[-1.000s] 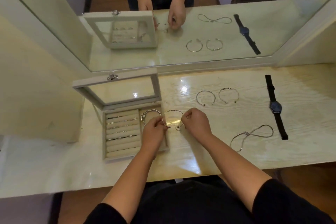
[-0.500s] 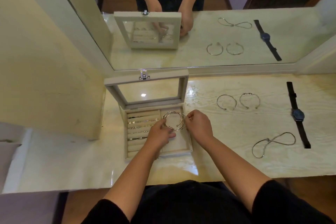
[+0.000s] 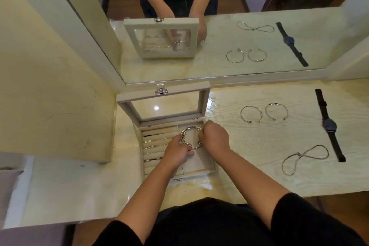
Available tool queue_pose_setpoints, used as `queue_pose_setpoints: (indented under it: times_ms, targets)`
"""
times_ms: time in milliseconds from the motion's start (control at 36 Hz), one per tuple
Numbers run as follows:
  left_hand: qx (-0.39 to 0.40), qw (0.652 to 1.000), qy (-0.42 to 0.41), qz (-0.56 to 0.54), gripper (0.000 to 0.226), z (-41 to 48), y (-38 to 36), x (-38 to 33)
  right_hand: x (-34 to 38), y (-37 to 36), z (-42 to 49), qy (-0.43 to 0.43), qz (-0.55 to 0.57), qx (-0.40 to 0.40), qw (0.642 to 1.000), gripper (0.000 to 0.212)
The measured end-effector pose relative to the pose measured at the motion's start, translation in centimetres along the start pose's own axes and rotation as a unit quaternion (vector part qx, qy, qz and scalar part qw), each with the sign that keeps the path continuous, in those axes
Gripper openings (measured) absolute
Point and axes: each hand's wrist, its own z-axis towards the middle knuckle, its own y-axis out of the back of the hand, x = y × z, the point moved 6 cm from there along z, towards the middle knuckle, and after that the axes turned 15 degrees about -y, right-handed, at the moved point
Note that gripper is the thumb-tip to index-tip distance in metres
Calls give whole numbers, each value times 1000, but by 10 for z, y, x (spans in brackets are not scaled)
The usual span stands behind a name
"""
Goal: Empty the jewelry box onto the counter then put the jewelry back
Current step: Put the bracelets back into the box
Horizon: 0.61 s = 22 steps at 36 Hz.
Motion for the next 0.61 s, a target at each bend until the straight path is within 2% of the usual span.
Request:
queue_pose_setpoints:
  times_ms: [306, 611]
  targets:
    - [1, 1000, 2, 0, 47, 1, 2, -1, 10, -8, 0, 57, -95, -39, 993, 18]
    - [-10, 999, -9, 40, 49, 4, 3, 1, 8, -8, -5, 93, -99, -36, 990, 16]
